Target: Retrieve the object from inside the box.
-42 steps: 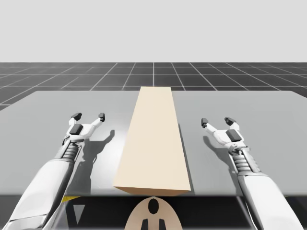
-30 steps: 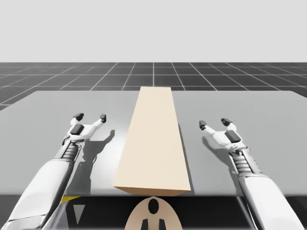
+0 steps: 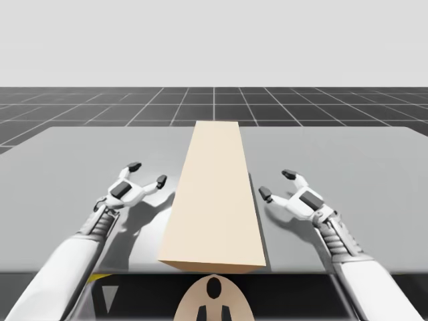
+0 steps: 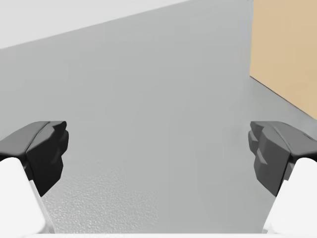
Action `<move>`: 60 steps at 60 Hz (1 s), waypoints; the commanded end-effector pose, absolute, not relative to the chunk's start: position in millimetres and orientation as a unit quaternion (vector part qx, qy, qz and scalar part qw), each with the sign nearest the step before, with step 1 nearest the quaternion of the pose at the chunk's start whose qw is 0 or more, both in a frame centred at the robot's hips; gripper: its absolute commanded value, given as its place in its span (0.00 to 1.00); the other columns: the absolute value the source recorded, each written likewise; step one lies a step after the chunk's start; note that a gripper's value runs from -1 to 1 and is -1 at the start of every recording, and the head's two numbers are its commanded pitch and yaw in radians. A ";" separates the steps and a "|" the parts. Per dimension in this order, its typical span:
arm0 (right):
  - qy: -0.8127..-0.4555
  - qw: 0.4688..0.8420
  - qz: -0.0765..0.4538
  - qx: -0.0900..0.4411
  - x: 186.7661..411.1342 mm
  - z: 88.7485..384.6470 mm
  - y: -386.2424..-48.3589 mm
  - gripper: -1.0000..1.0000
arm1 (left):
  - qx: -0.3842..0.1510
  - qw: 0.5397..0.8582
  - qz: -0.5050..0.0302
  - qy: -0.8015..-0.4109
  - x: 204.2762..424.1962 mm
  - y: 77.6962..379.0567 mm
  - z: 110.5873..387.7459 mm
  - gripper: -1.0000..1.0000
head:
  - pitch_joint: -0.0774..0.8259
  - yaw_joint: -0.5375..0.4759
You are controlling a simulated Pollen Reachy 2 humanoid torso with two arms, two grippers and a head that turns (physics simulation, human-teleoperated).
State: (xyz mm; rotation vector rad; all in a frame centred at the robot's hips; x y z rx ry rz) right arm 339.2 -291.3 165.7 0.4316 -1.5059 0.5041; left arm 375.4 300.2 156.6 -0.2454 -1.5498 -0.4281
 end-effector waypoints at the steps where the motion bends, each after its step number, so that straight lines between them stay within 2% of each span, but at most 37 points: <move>1: -0.668 0.643 0.300 0.224 324.9 166.9 -271.7 0.00 | -0.158 0.662 -0.260 -0.685 357.8 281.6 159.8 0.00 | 0.08 0.55; 12: -0.668 0.603 0.353 0.257 311.7 170.1 -256.6 0.00 | -0.170 0.647 -0.303 -0.679 345.2 266.1 160.7 0.00 | 0.09 0.54; 22: -0.672 0.577 0.367 0.283 310.4 169.7 -247.6 0.00 | -0.174 0.647 -0.310 -0.674 345.2 263.3 158.8 0.00 | 0.09 0.54; 38: -0.657 0.573 0.386 0.302 326.6 158.7 -223.3 0.00 | -0.172 0.647 -0.332 -0.665 343.8 255.5 154.1 0.00 | 0.09 0.54; 53: -0.631 0.571 0.415 0.320 355.0 145.6 -183.3 0.00 | -0.171 0.645 -0.343 -0.661 343.7 253.1 152.4 0.00 | 0.11 0.53; 60: -0.625 0.559 0.424 0.341 359.2 144.3 -160.9 0.00 | -0.170 0.645 -0.349 -0.658 343.3 251.4 151.1 0.00 | 0.11 0.54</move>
